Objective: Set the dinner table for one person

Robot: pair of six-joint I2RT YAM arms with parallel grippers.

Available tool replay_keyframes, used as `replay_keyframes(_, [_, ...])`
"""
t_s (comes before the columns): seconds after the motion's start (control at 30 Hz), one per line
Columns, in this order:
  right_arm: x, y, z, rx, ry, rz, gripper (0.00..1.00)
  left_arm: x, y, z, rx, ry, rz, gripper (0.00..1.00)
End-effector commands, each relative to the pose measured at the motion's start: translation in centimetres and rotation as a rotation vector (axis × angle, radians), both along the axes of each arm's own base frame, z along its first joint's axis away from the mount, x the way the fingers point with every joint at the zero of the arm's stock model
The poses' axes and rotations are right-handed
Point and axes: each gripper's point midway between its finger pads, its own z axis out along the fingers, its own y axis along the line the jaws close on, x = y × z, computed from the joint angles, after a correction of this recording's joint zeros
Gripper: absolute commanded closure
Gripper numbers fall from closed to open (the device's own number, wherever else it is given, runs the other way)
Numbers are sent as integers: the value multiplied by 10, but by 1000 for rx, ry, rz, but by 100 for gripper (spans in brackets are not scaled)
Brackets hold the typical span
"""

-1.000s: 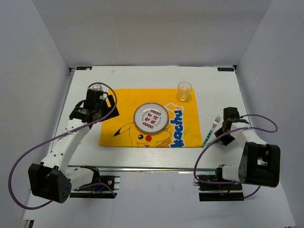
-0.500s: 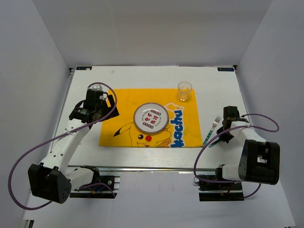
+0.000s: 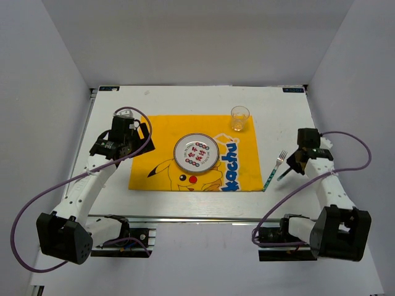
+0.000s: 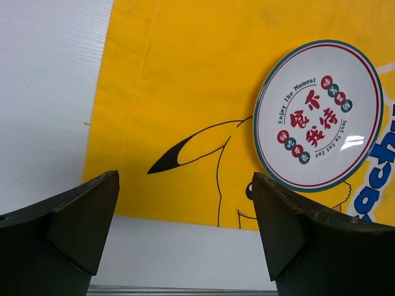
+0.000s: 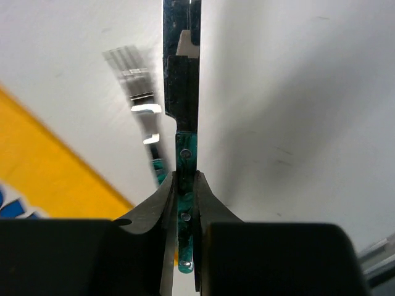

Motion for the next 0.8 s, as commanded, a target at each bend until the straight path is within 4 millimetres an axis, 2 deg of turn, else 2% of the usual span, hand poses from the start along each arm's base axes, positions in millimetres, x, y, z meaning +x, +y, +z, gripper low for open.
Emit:
replay_keyframes(0.0, [43, 46, 15, 91, -61, 309, 100, 8, 1, 20, -4, -61, 7, 2])
replay_keyframes(0.03, [49, 63, 9, 112, -30, 380, 100, 8, 2, 20, -2, -62, 9, 2])
replay_keyframes(0.07, [60, 72, 16, 104, -41, 453, 100, 8, 3, 20, 1, -63, 14, 2])
replay_keyframes(0.1, [60, 88, 16, 90, -15, 513, 100, 8, 3, 21, 0, -64, 17, 2])
replay_keyframes(0.13, [64, 91, 10, 75, 17, 535, 100, 8, 3, 20, 2, -64, 20, 2])
replay_keyframes(0.17, [73, 93, 17, 47, 8, 560, 100, 8, 5, 21, 4, -68, 25, 2])
replay_keyframes(0.23, [74, 110, 11, 34, 52, 618, 100, 7, 8, 21, 14, -72, 39, 2])
replay_keyframes(0.27, [76, 112, 11, 26, 61, 630, 100, 7, 8, 21, 15, -71, 42, 2])
replay_keyframes(0.3, [82, 121, 17, 21, 51, 663, 100, 8, 9, 22, 17, -75, 48, 2])
replay_keyframes(0.53, [76, 157, -3, 46, 113, 760, 100, 6, 14, 19, 34, -70, 74, 2])
replay_keyframes(0.77, [58, 176, -24, 104, 138, 795, 100, 7, 15, 19, 36, -67, 75, 2])
